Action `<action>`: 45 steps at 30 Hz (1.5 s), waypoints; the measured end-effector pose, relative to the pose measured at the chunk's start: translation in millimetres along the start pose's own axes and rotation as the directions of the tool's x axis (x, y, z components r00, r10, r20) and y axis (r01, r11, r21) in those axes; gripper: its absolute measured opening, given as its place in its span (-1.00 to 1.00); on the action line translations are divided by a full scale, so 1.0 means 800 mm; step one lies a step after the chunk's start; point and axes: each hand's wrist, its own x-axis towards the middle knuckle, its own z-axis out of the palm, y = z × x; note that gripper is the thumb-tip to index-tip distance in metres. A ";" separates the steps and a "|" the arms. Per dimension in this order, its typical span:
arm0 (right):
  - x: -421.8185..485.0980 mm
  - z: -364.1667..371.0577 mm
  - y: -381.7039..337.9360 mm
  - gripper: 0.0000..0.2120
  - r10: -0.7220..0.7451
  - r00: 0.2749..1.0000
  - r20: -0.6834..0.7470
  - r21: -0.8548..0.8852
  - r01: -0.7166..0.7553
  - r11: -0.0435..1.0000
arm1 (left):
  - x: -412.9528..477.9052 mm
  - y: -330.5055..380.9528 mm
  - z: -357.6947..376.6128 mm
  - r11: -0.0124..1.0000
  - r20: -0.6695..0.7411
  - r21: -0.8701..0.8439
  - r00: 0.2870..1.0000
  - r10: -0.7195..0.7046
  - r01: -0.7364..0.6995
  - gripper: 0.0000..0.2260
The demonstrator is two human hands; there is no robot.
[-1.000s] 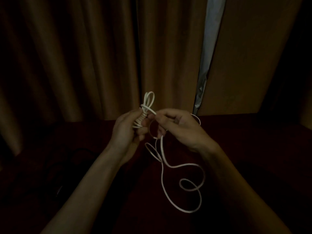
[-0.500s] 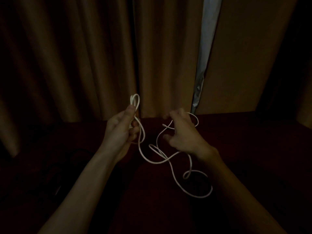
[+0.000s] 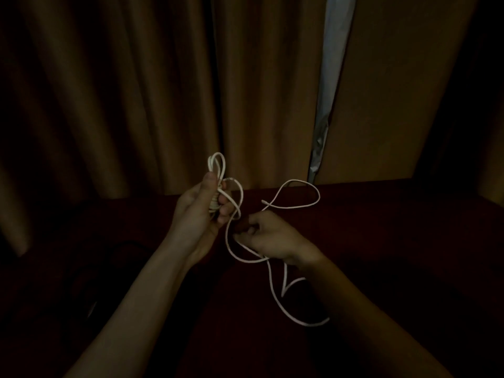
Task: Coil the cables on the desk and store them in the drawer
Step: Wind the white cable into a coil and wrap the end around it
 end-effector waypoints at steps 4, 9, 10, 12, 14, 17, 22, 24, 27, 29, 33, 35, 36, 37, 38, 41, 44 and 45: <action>-0.008 -0.025 -0.006 -0.77 0.072 0.997 0.002 0.289 -0.069 0.955 | 0.002 -0.002 -0.002 1.000 0.014 -0.023 1.000 -0.015 0.016 -0.69; -0.014 -0.025 -0.018 -0.74 0.050 0.958 0.281 0.477 -0.185 0.859 | -0.002 -0.002 0.005 0.998 0.068 -0.065 0.998 -0.020 0.025 -0.68; -0.014 -0.021 -0.020 -0.76 0.051 0.957 0.285 0.503 -0.195 0.842 | -0.004 -0.002 0.007 0.998 0.075 -0.065 0.997 -0.020 0.025 -0.68; -0.013 -0.016 -0.021 -0.75 0.043 0.961 0.272 0.584 -0.201 0.787 | -0.005 -0.005 0.009 0.998 0.086 -0.051 0.996 -0.021 0.026 -0.69; -0.012 -0.020 -0.021 -0.75 0.035 0.965 0.258 0.648 -0.200 0.735 | -0.005 -0.007 0.008 1.000 0.088 -0.025 0.996 -0.014 0.017 -0.69; -0.009 -0.028 -0.014 -0.79 0.024 0.980 0.196 0.682 -0.154 0.715 | -0.004 -0.008 0.004 1.000 0.071 0.001 0.997 0.015 -0.016 -0.71; -0.006 -0.044 -0.008 -0.84 0.108 0.991 0.078 0.780 -0.128 0.612 | -0.002 -0.009 -0.003 0.997 0.063 0.065 0.997 0.041 -0.045 -0.73; -0.004 -0.050 -0.004 -0.86 0.130 0.990 0.064 0.800 -0.128 0.587 | 0.000 -0.009 -0.004 0.999 0.032 0.047 0.999 0.026 -0.028 -0.73; -0.001 -0.061 0.006 -0.86 0.204 0.979 -0.029 0.802 -0.099 0.589 | 0.005 -0.003 -0.012 0.999 -0.018 -0.034 1.000 0.005 -0.006 -0.72; 0.000 -0.070 0.019 -0.88 0.328 0.930 -0.169 0.763 -0.087 0.640 | 0.010 0.003 -0.024 0.999 -0.067 -0.047 0.998 0.020 -0.023 -0.71; -0.002 -0.094 0.059 -0.82 0.446 0.748 -0.491 0.538 -0.143 0.831 | 0.018 0.011 -0.047 0.998 -0.187 -0.012 0.980 0.061 -0.064 -0.72; -0.005 -0.109 0.073 -0.82 0.465 0.695 -0.548 0.507 -0.166 0.846 | 0.022 0.009 -0.055 0.997 -0.243 0.019 0.967 0.072 -0.069 -0.75; -0.007 -0.117 0.079 -0.81 0.472 0.674 -0.568 0.503 -0.170 0.847 | 0.023 0.007 -0.058 0.996 -0.256 0.052 0.963 0.085 -0.074 -0.76; -0.009 -0.124 0.084 -0.80 0.472 0.652 -0.593 0.491 -0.172 0.854 | 0.023 0.003 -0.060 0.992 -0.254 0.102 0.962 0.102 -0.078 -0.76; -0.011 -0.130 0.087 -0.79 0.466 0.629 -0.622 0.469 -0.177 0.865 | 0.024 -0.001 -0.062 0.984 -0.241 0.158 0.963 0.120 -0.083 -0.75; -0.018 -0.138 0.091 -0.78 0.403 0.565 -0.720 0.346 -0.211 0.914 | 0.023 -0.010 -0.056 0.957 -0.219 0.276 0.963 0.154 -0.090 -0.73; -0.027 -0.142 0.090 -0.81 0.329 0.549 -0.768 0.218 -0.259 0.941 | 0.021 -0.012 -0.053 0.922 -0.261 0.379 0.947 0.187 -0.078 -0.65; -0.029 -0.144 0.090 -0.81 0.305 0.558 -0.772 0.183 -0.265 0.947 | 0.021 -0.012 -0.054 0.908 -0.275 0.412 0.940 0.203 -0.076 -0.62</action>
